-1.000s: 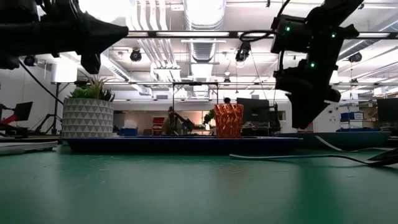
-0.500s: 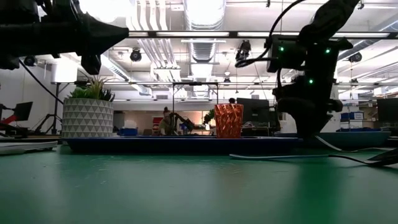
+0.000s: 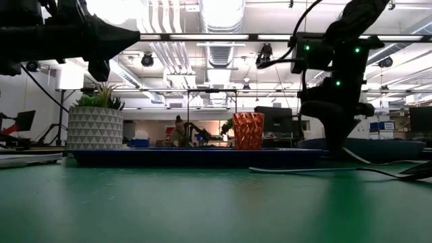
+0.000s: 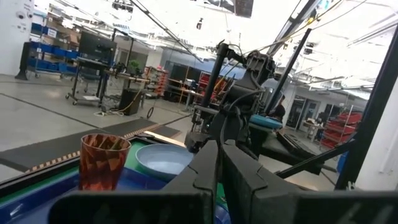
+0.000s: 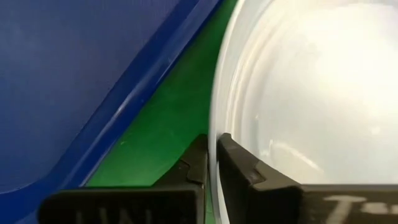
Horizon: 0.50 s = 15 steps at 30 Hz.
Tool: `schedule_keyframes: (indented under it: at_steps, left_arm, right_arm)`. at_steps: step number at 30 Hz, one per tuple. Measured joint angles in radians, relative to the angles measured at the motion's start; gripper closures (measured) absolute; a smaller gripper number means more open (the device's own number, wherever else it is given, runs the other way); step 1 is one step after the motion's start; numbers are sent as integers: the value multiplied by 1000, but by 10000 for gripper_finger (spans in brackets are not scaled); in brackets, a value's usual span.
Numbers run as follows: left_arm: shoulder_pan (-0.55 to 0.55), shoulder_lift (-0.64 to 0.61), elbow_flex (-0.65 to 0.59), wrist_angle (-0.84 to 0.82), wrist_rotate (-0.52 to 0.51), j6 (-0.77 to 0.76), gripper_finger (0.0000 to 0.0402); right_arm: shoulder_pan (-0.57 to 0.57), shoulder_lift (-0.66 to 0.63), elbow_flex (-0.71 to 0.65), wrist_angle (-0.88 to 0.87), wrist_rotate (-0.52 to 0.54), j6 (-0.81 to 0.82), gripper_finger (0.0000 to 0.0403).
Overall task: Pick and place plate/cup/fork/spoon on tray
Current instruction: Put the light blue plate on the blue serving tray to the left of the brown cup
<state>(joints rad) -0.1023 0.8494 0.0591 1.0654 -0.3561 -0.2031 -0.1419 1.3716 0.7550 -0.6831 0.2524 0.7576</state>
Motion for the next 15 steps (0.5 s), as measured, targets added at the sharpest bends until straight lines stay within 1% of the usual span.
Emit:
schedule_keyframes:
  at_steps: [7,10,15]
  left_arm:
    - [0,-1,0,0,1,-1,400]
    - [0,-1,0,0,1,-1,400]
    - [0,-1,-1,-2,1,-2,400]
  right_arm:
    - [39,-38,96,-159,88,36,392]
    - [78,-39,161,-224,130,62,392]
    - [160,-33,272,-294,148,111,392]
